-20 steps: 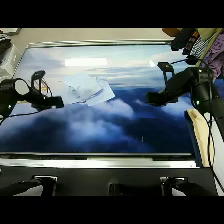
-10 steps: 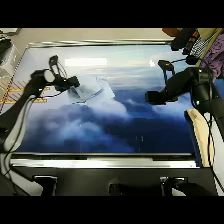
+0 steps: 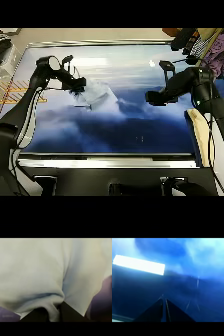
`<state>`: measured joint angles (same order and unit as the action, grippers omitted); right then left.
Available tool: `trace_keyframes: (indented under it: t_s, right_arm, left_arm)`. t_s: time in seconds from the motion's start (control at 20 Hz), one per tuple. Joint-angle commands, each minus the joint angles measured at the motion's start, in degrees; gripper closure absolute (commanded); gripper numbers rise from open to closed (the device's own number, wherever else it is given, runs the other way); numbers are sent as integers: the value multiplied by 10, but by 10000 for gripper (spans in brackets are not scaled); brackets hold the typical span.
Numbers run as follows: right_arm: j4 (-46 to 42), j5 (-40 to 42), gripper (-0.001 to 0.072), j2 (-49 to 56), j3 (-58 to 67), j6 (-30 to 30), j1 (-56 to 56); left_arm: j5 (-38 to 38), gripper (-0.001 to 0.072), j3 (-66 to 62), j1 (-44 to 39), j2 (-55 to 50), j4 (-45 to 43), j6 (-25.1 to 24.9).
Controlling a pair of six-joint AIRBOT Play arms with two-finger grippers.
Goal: Fold the clothes and pants, and hang the long-sleeved shirts on hangers.
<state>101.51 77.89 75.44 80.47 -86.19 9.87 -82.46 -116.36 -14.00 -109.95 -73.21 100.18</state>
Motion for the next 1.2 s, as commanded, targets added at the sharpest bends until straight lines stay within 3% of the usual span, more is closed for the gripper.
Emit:
trace_keyframes:
  t_s: [0.0, 0.25, 0.35, 0.45, 0.5, 0.55, 0.6, 0.65, 0.75, 0.8, 0.9, 1.0, 1.05, 1.15]
  right_arm:
    - [0, 75, 617, -12, 0, 5, 0]
    - [-3, 110, 617, -70, 0, 4, 0]
    - [-3, 110, 617, -89, 0, 4, 0]
    - [-3, 112, 617, -99, 0, 4, 0]
    - [-3, 111, 617, -100, 0, 4, 0]
    - [-3, 104, 616, -99, 0, 5, 0]
    - [0, 78, 616, -99, 0, 14, 0]
    - [5, 57, 596, -100, 0, 40, 0]
    - [12, 10, 351, -102, 4, 23, 0]
    - [5, -7, 281, -106, 12, -2, 0]
    - [-70, -34, 282, -113, 43, -4, 0]
    - [-140, -60, 287, -114, 79, 70, -21]
    - [-159, -77, 289, -114, 85, 115, -48]
    - [-142, -66, 289, -97, 82, 181, -133]
  left_arm:
    - [-126, 691, 15, -78, 73, 70, 0]
    - [-79, 692, 49, -237, 63, 51, 77]
    - [-57, 691, 73, -271, 31, 17, 110]
    - [-51, 685, 76, -280, -1, 17, 111]
    - [-49, 615, 76, -277, -4, 16, 111]
    - [-47, 425, 74, -268, -2, 14, 111]
    - [-48, 187, 66, -254, 5, 9, 110]
    - [-52, 34, 58, -235, 16, 9, 106]
    - [-74, 24, 45, -184, 51, 0, 81]
    - [-92, 25, 44, -155, 74, -10, 63]
    - [-156, 25, 44, -90, 128, -62, 12]
    - [-202, 30, 45, -27, 175, -132, -23]
    - [-200, 37, 45, 14, 199, -138, -16]
    - [-200, 36, 45, 86, 233, -136, -16]
